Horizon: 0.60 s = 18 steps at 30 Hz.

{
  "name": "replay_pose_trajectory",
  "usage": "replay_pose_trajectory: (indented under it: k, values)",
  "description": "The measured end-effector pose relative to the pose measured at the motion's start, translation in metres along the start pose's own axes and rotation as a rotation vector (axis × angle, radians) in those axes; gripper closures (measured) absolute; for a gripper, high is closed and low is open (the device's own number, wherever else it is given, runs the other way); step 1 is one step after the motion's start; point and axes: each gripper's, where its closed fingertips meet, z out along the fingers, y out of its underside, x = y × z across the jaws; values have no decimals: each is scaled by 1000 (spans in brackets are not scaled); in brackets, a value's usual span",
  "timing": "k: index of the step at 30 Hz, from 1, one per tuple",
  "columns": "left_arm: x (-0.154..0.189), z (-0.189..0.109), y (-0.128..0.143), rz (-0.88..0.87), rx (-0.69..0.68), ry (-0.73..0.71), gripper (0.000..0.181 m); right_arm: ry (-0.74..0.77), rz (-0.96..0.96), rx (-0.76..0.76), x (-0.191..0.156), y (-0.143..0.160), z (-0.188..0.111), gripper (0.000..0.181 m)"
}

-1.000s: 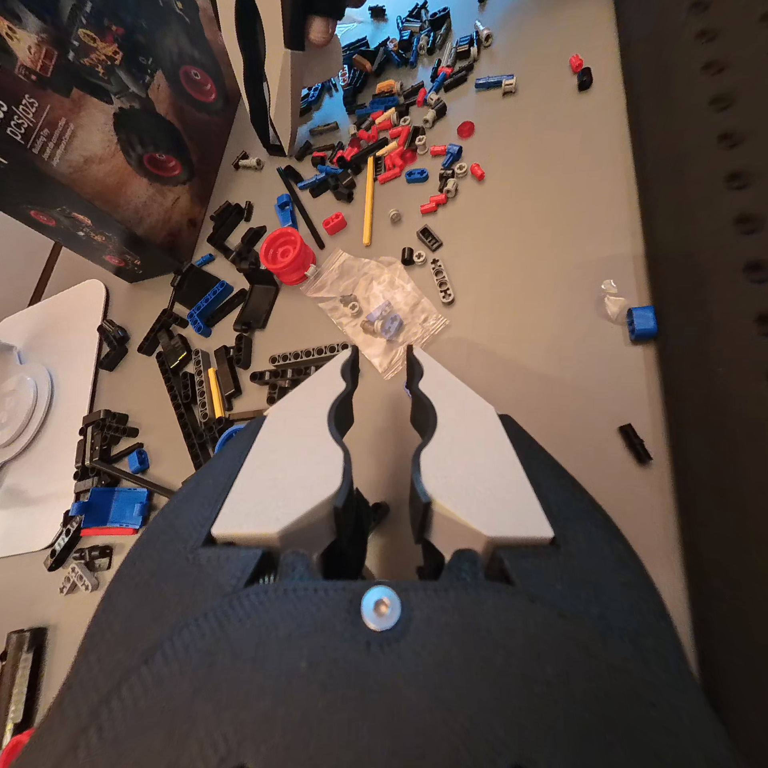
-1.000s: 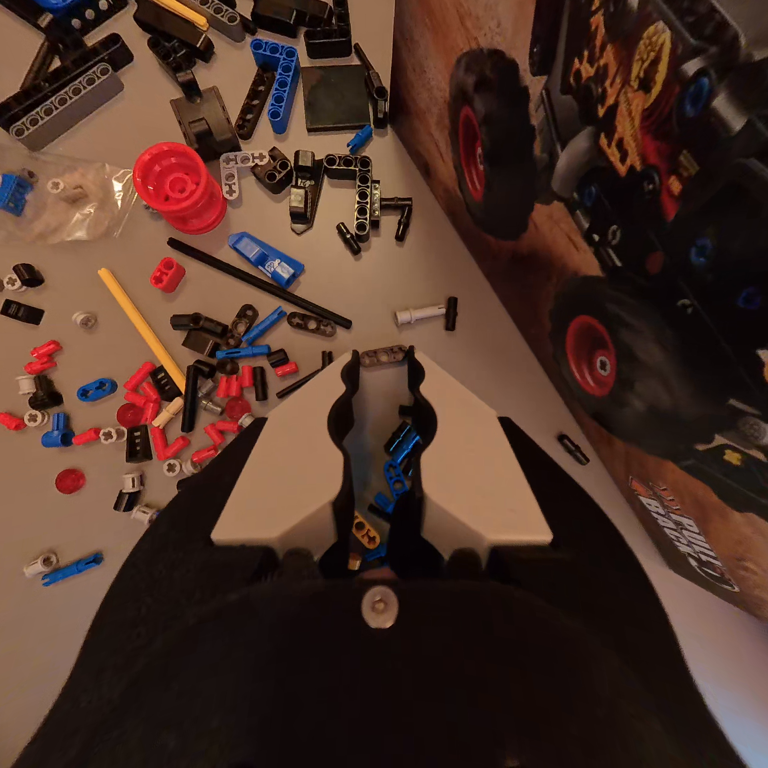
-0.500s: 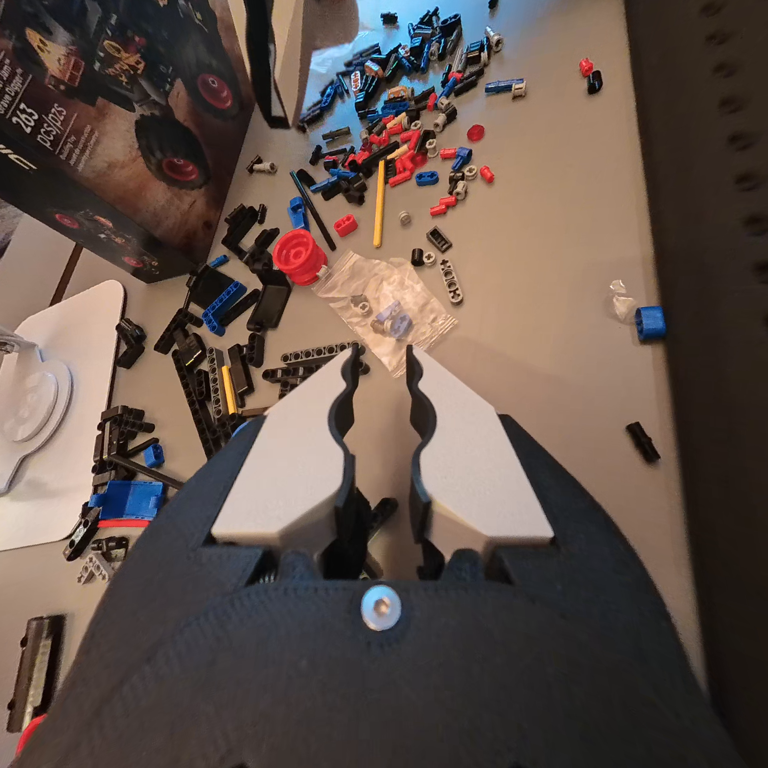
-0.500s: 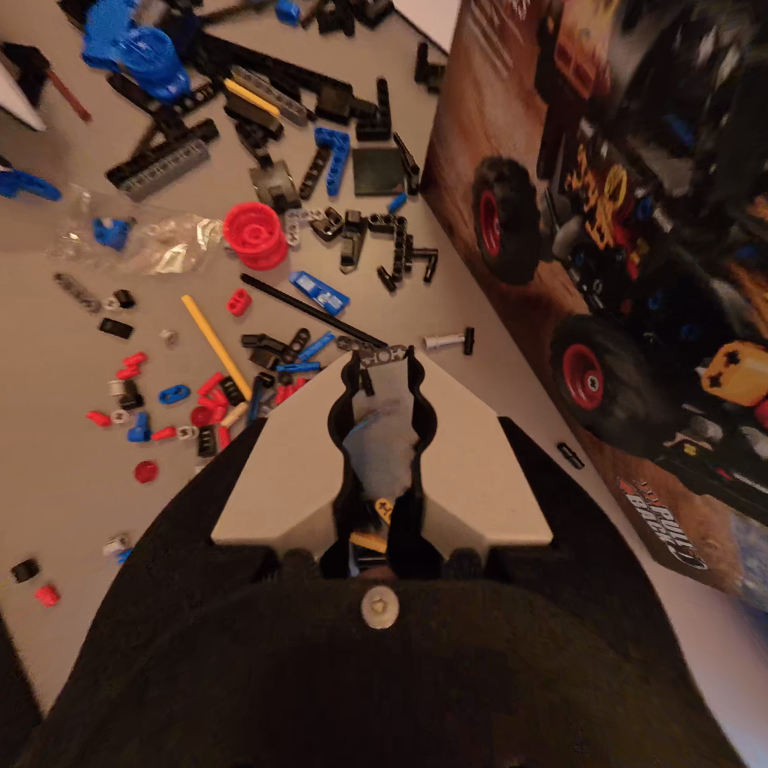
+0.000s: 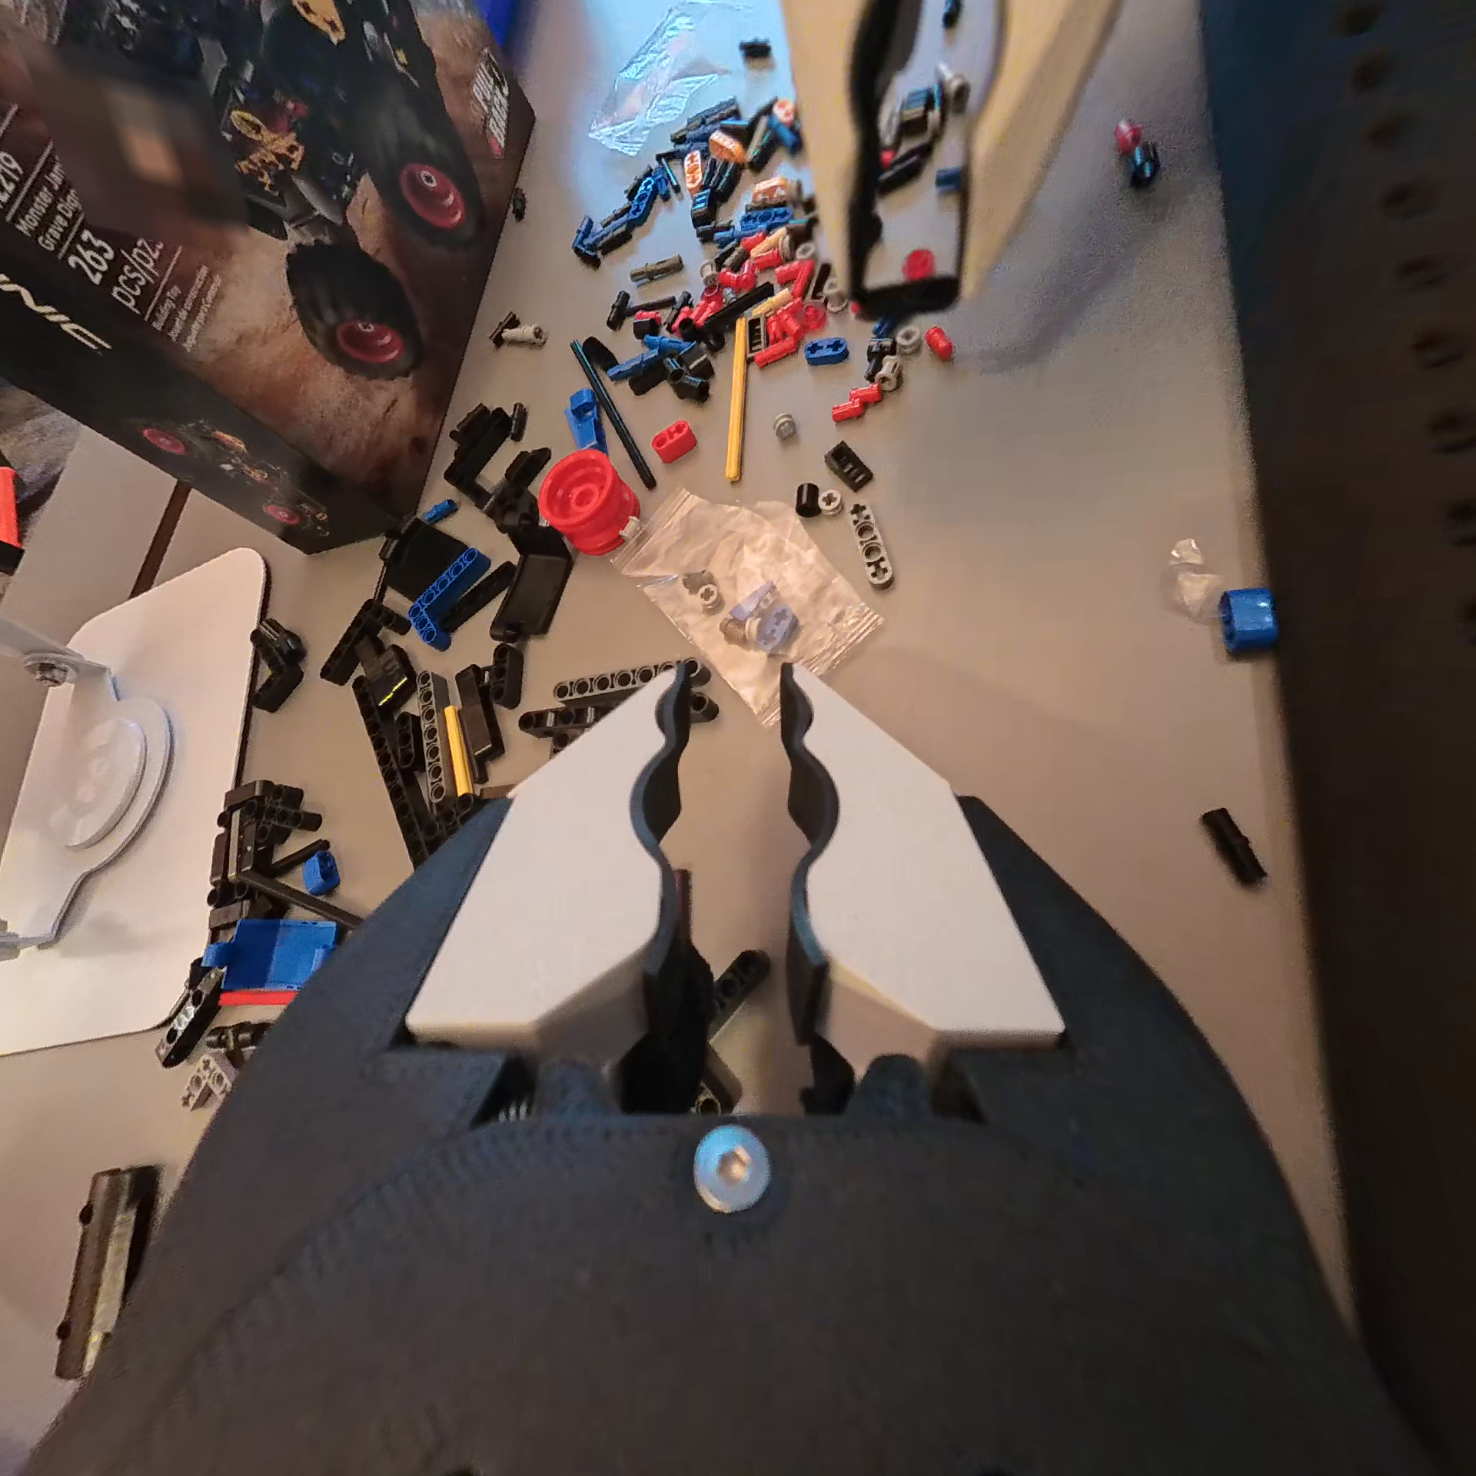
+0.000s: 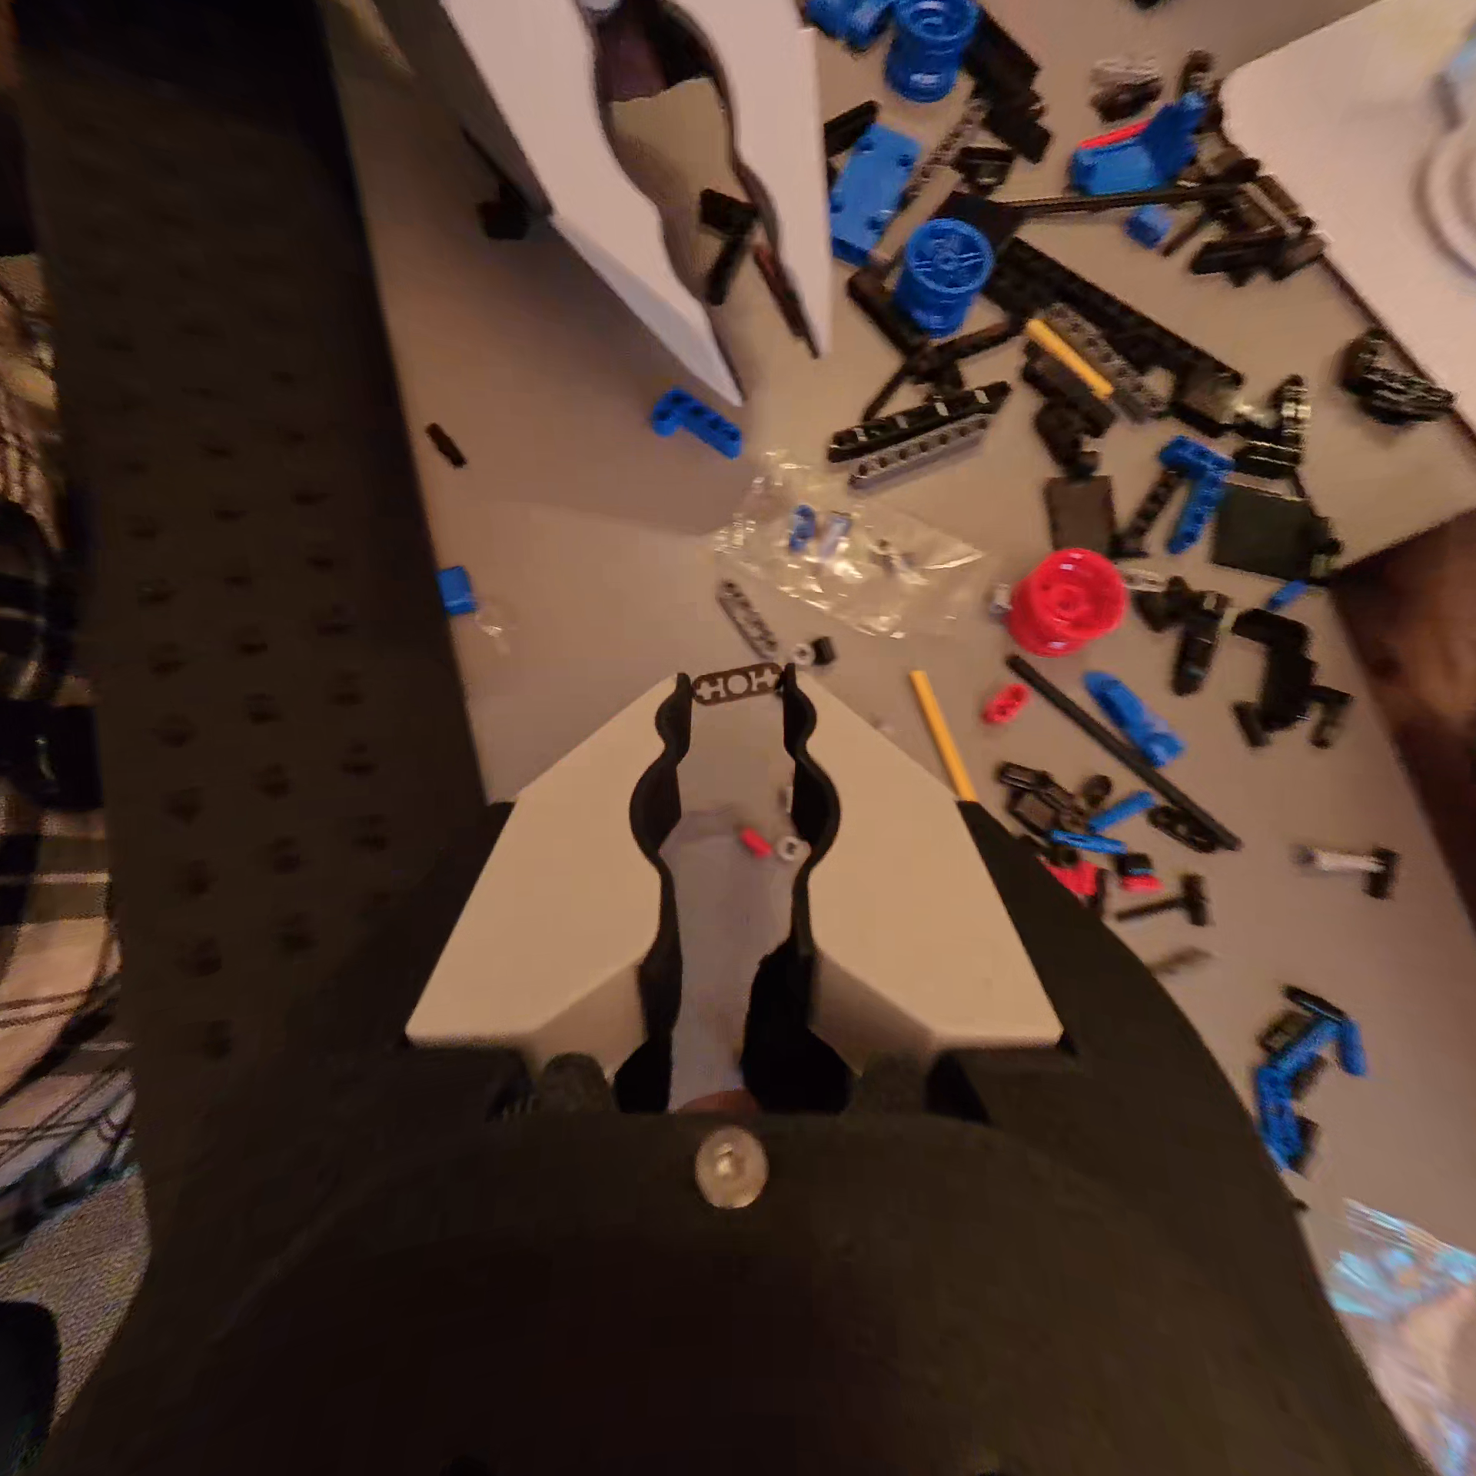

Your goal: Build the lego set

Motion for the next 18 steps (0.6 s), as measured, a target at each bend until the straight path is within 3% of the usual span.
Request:
replay_pose_trajectory:
  k: [7, 18]
  values:
    - [0, -2, -2, -9, 14, 5, 161, -60, 22, -34, -32, 8, 28, 159]
    - [1, -2, -3, -7, 15, 9, 161, -41, 50, -89, -36, 21, 47, 150]
